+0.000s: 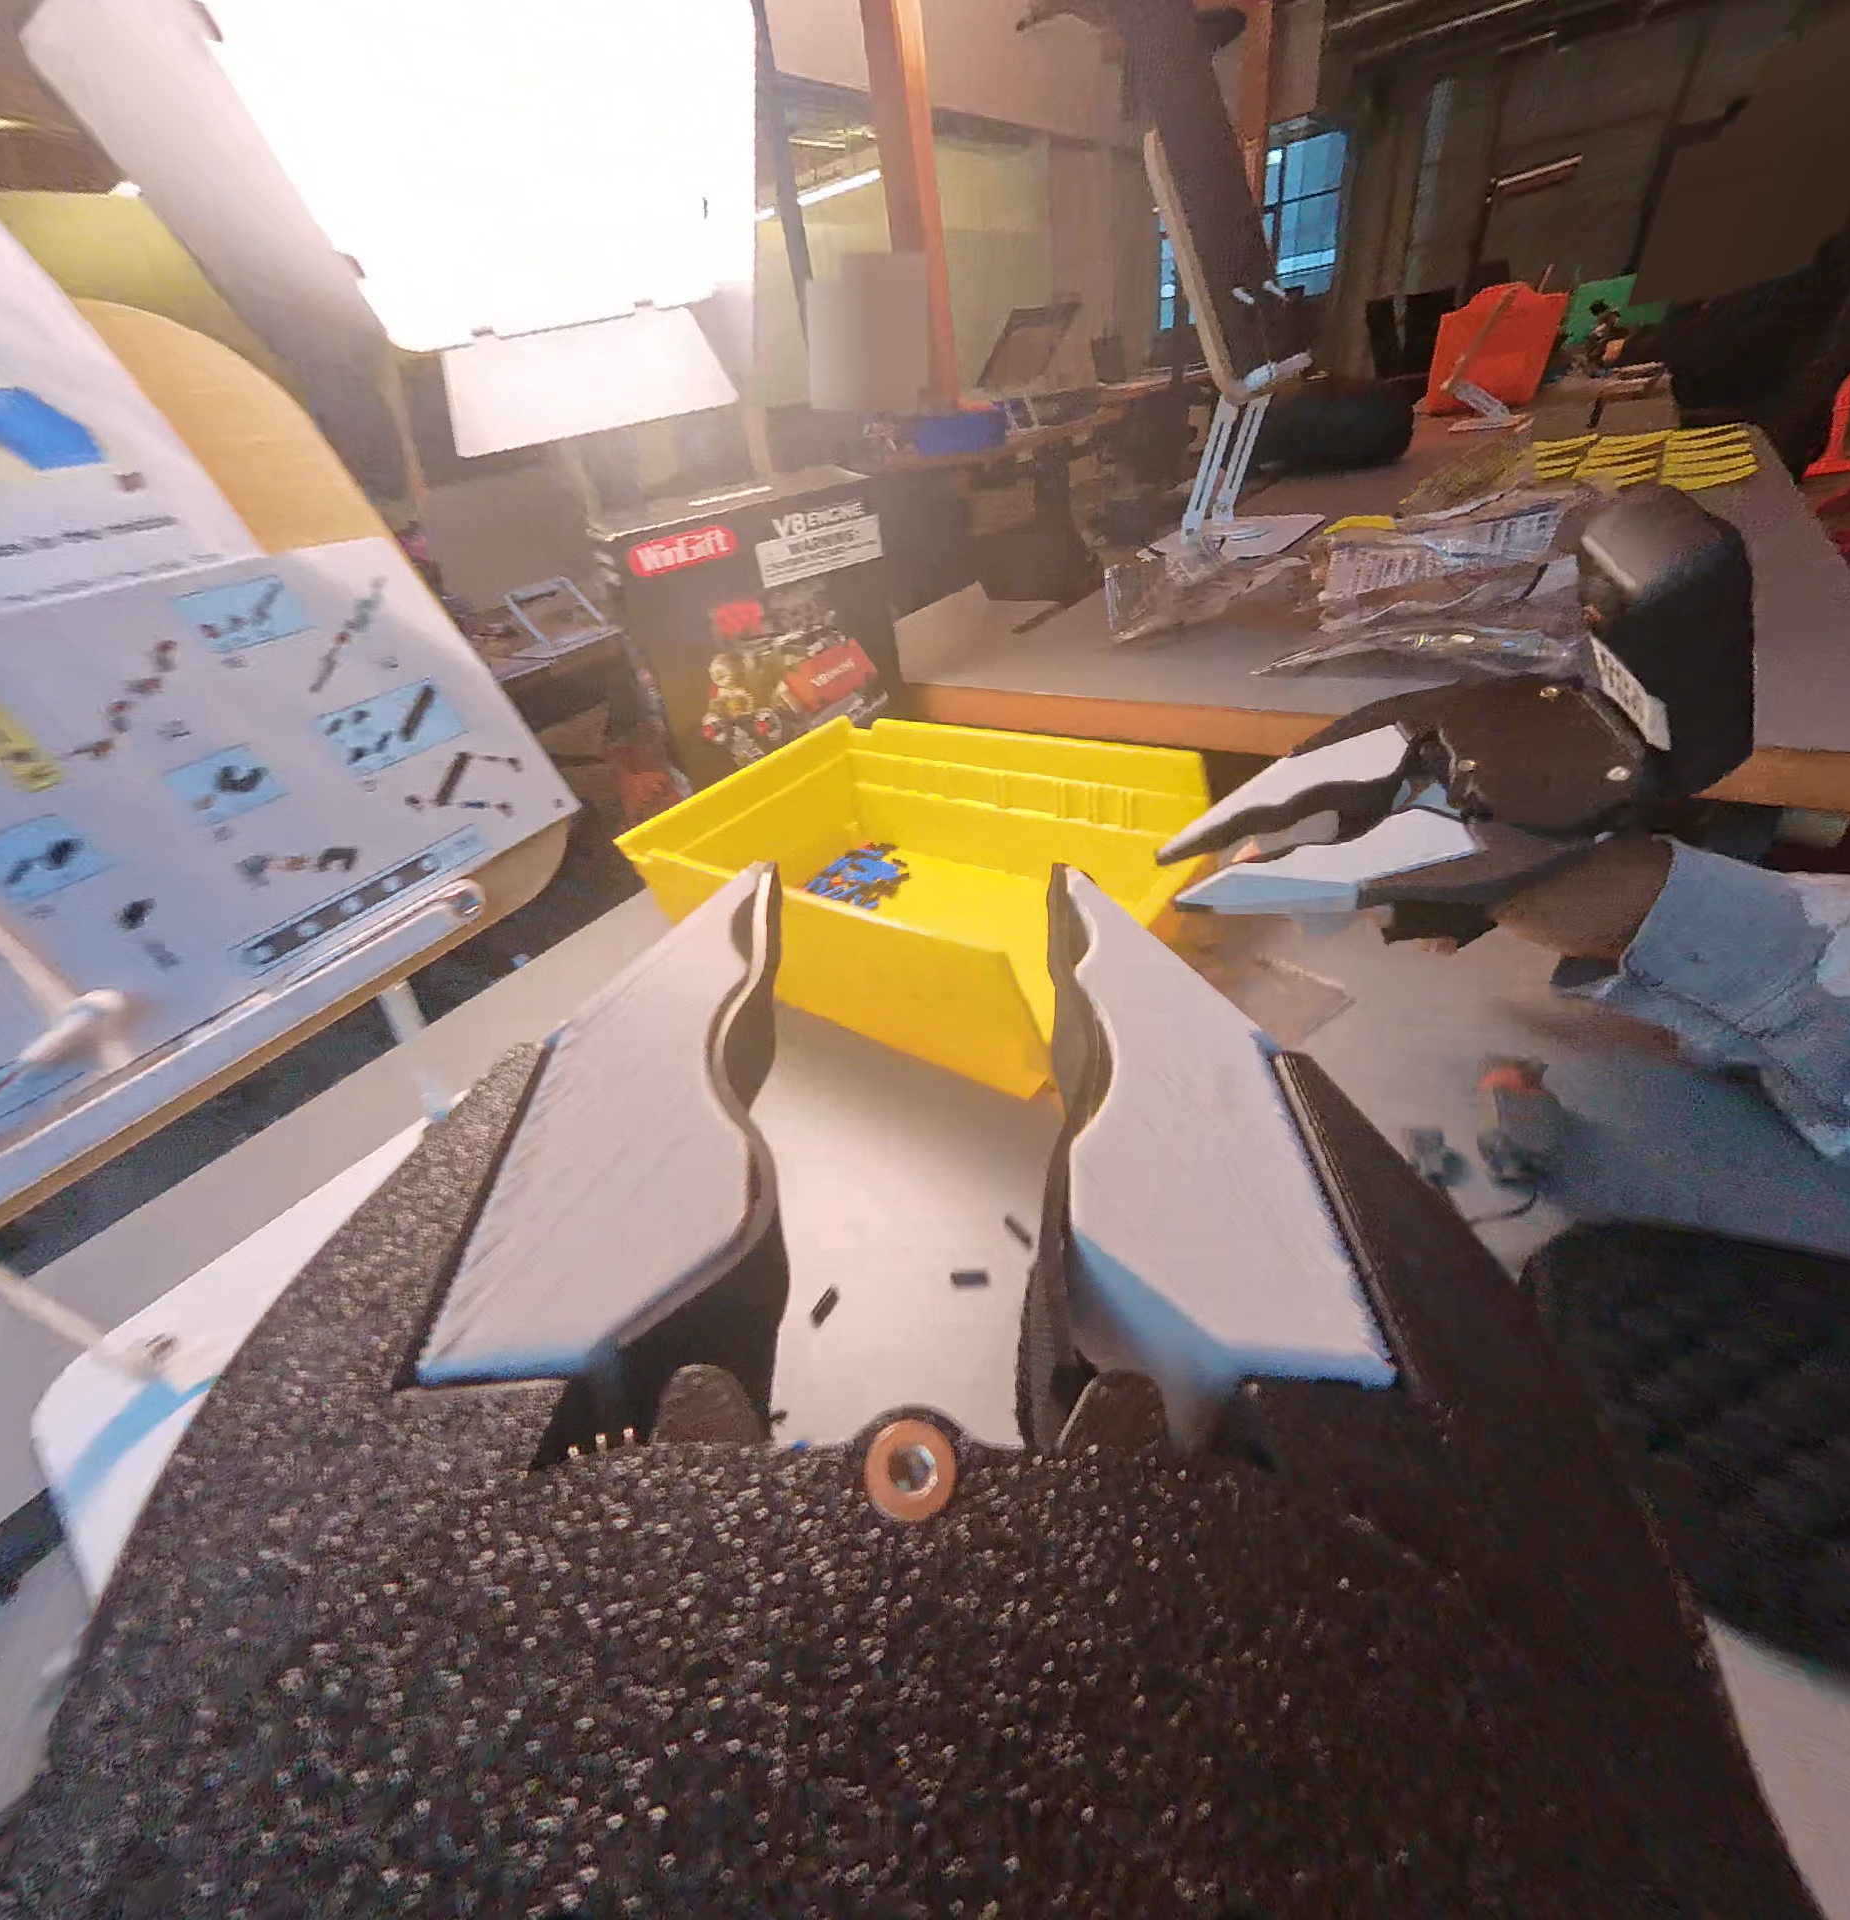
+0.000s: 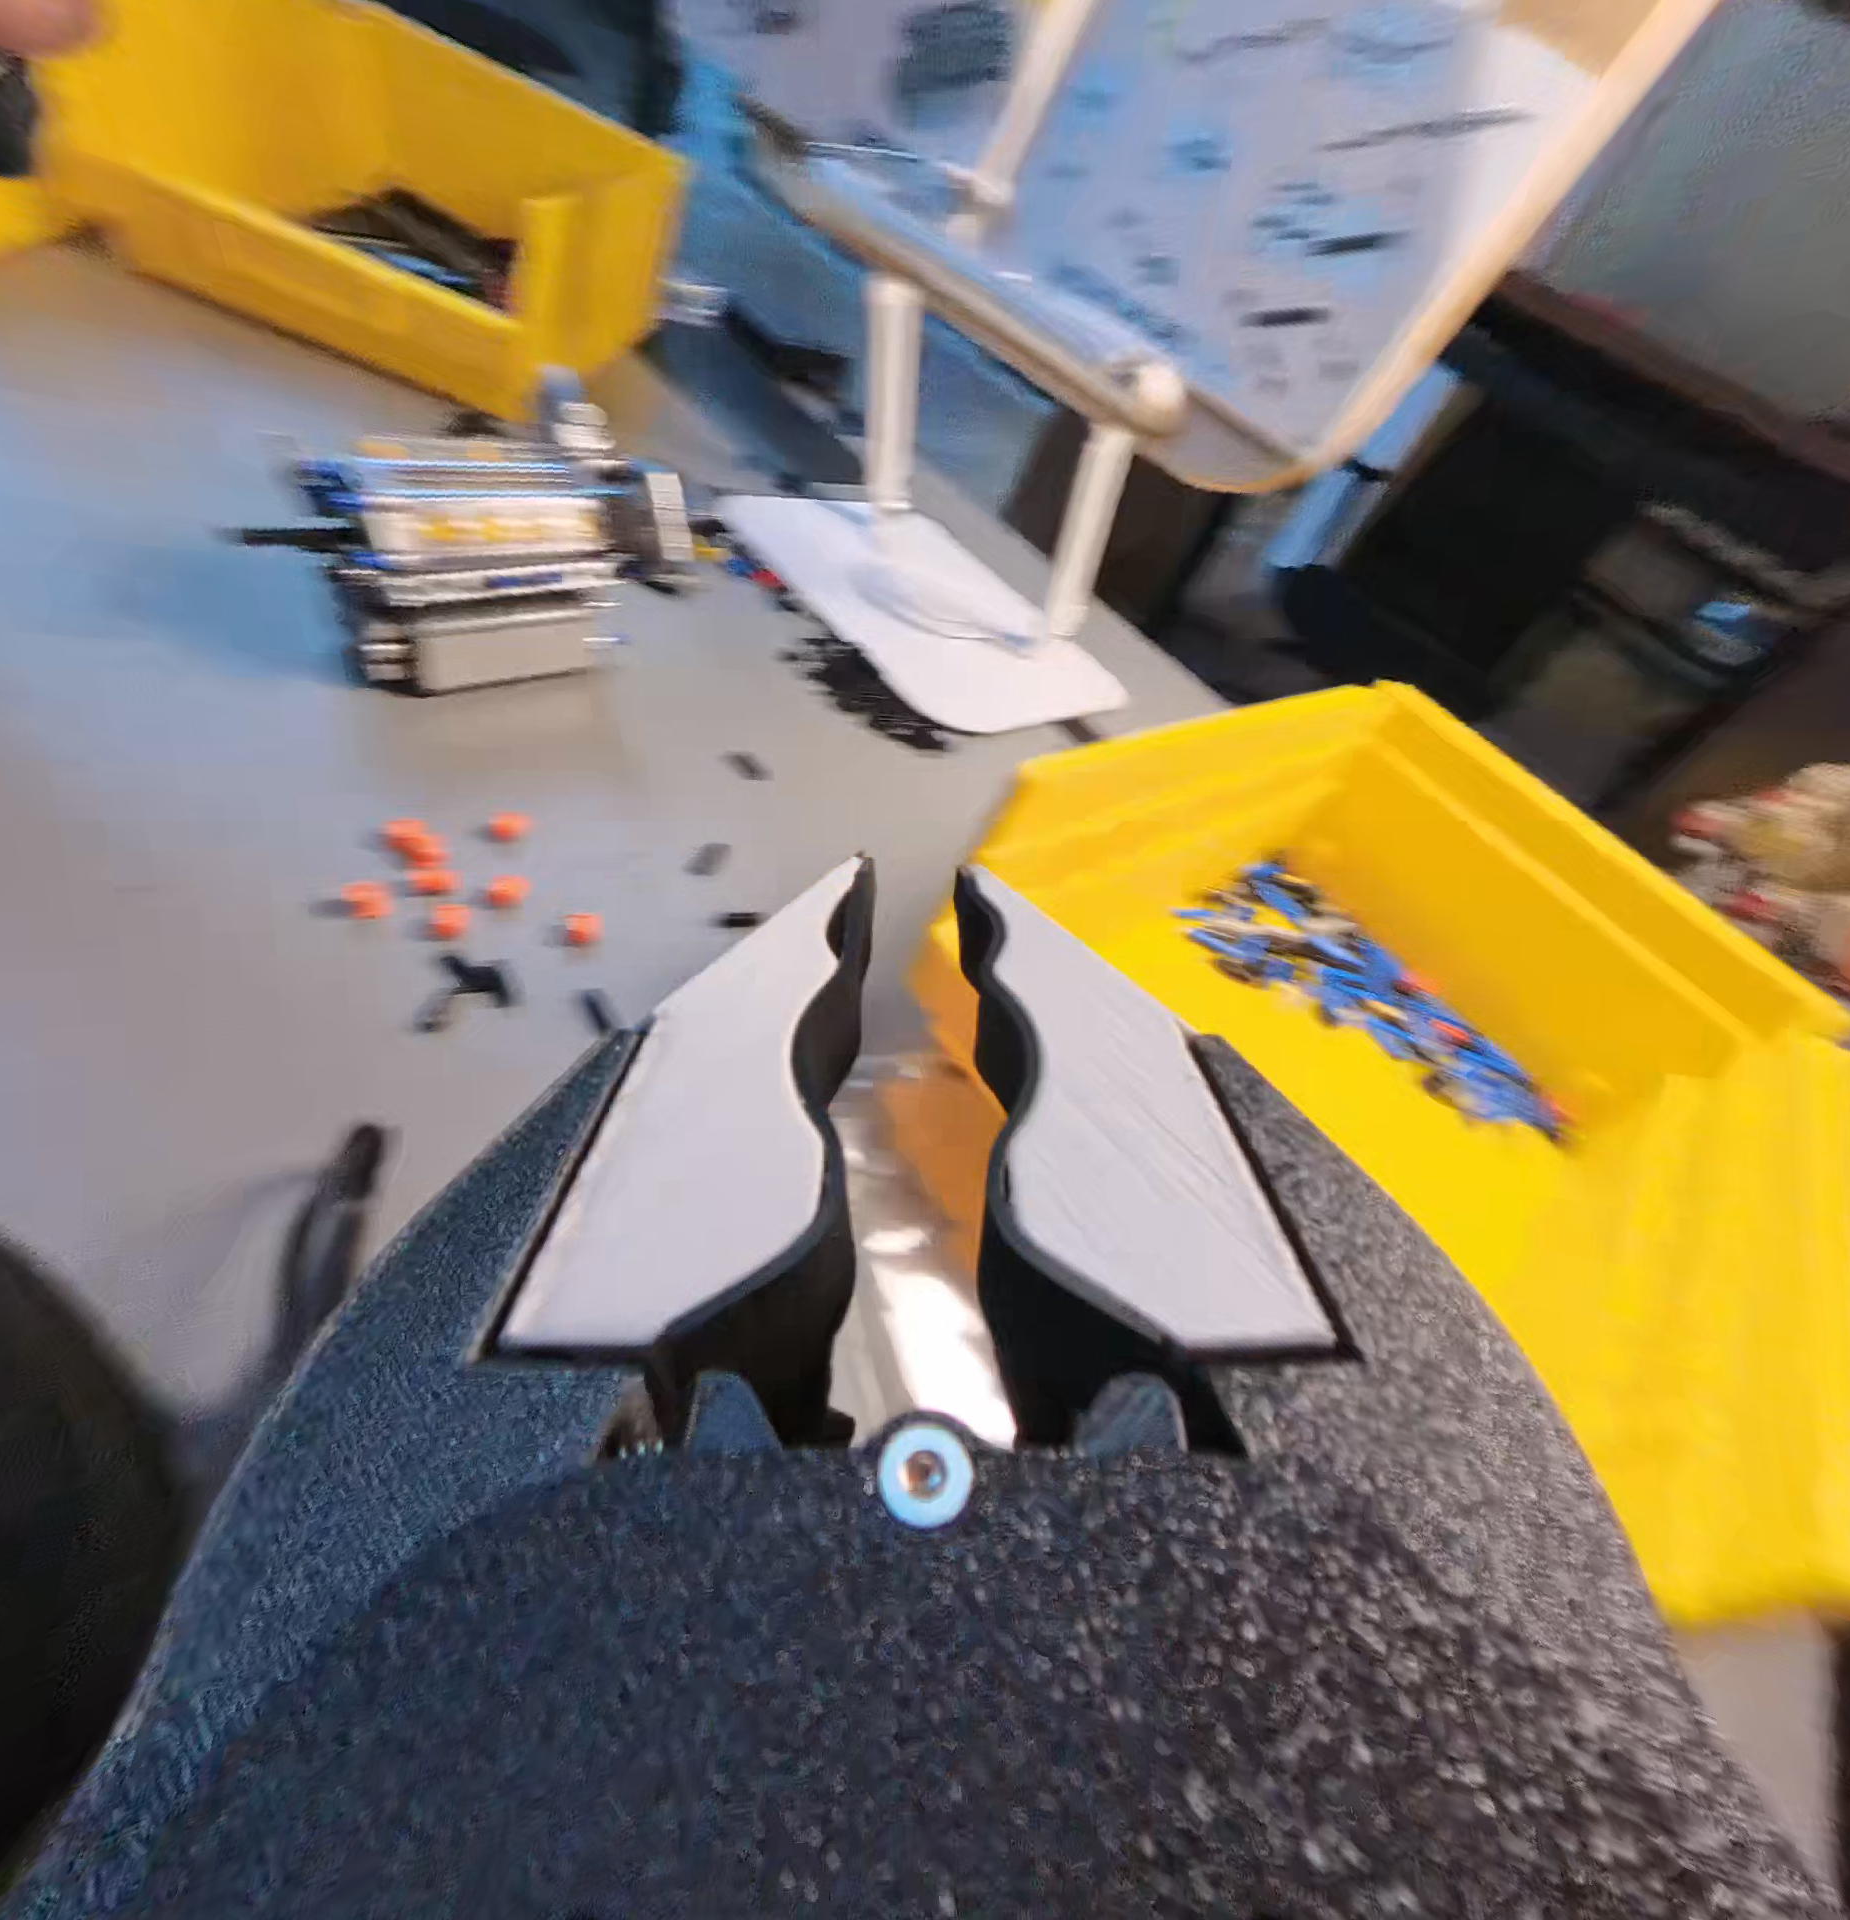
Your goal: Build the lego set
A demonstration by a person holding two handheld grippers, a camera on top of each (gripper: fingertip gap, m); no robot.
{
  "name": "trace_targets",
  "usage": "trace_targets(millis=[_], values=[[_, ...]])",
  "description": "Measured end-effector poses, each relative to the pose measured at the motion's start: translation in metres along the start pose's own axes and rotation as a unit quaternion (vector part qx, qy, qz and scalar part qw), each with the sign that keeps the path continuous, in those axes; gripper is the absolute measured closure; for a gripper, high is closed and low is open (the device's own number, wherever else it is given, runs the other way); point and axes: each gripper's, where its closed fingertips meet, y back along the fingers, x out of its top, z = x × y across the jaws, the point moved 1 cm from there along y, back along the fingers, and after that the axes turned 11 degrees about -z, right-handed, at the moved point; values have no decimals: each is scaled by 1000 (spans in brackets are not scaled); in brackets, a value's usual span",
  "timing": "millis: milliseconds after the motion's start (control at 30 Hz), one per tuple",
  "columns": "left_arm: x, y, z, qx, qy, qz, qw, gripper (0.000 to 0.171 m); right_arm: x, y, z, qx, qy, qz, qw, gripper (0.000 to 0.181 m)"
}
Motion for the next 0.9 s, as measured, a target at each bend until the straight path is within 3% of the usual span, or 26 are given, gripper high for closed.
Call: trace_targets(millis=[67, 133, 233, 333, 500, 633, 900], values=[[-31, 31, -13, 22, -5, -25, 999, 123, 7, -13, -55, 135, 18, -11, 991, 177], [-72, 57, -23, 40, -10, -60, 997, 124, -3, -26, -96, 216, 58, -61, 973, 181], [-134, 84, -31, 55, -16, -106, 993, 125, -33, -45, -129, 262, 111, -148, 947, 181], [-172, 94, -32, 48, 7, -116, 992, 126, -41, -53, -132, 259, 117, -165, 944, 181], [-162, 93, -34, 31, 7, -98, 995, 125, -34, -54, -114, 230, 88, -137, 960, 181], [-174, 91, -25, -3, 44, -108, 993, 125, -41, -59, -117, 223, 103, -151, 958, 181], [-172, 94, -32, -4, 72, -96, 993, 126, -41, -56, -105, 204, 88, -141, 965, 181]])
